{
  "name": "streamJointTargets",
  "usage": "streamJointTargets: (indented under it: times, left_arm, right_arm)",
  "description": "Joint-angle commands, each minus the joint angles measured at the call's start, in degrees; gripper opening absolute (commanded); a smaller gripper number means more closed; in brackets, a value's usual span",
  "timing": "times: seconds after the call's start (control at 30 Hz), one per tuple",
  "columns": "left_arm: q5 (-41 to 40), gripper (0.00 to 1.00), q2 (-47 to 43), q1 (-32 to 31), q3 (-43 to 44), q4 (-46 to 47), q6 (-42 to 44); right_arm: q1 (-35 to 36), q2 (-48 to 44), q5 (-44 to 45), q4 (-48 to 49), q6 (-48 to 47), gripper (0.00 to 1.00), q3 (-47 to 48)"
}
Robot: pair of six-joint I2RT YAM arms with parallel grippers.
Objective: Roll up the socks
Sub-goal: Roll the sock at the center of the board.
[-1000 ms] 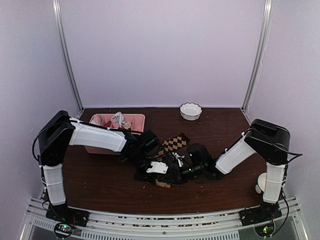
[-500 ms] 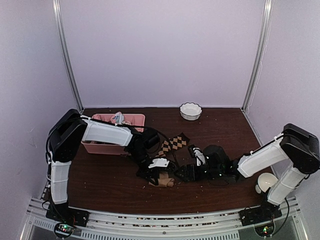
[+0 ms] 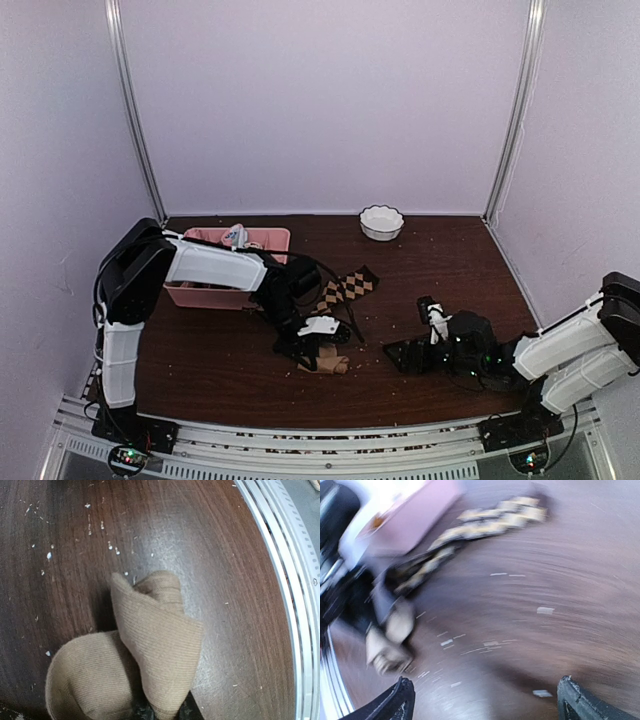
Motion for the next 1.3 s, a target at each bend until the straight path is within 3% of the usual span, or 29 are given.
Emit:
streamJointTargets:
  times: [0.0, 0.17, 0.3, 0.4, 0.53, 0.73, 1.17, 1.27]
  left_arm:
    - [-6.1, 0.04, 5.6, 0.3, -1.3, -4.7, 0.0]
    - [-5.4, 0.04, 7.3, 0.3, 0.5, -7.1, 0.5]
    - [-3.5, 0.05, 7.6, 0.3, 1.3, -8.3, 1.2]
    - [-2.1, 0.06, 8.1, 0.3, 2.2, -9.9, 2.0]
    - [-1.8, 0.07, 8.2, 0.2, 2.3, -10.5, 3.0]
    - [-1.4, 0.08, 7.7, -0.3, 1.6, -10.6, 3.9]
    - [-0.6, 0.1, 7.1, -1.8, 0.7, -14.5, 9.4]
    - [-1.0, 0.1, 7.6, -1.9, 1.3, -14.3, 8.6]
  right_arm:
    - [8.8, -1.9, 1.9, 2.1, -20.9, 0.98, 1.6]
    - [17.2, 3.1, 2.3, -2.8, -35.3, 0.82, 6.2]
    - [22.0, 9.4, 5.7, -3.7, -42.5, 0.75, 11.7]
    - [24.1, 13.5, 12.3, -3.7, -47.1, 0.7, 16.1]
    - [24.3, 17.8, 13.4, -2.6, -51.5, 0.65, 20.0]
    - [23.9, 22.9, 13.2, -3.0, -53.9, 0.43, 24.9]
    - [22.2, 27.8, 12.6, -5.0, -53.9, 0.39, 27.8]
    - [22.2, 27.7, 9.9, -6.5, -53.5, 0.25, 27.8]
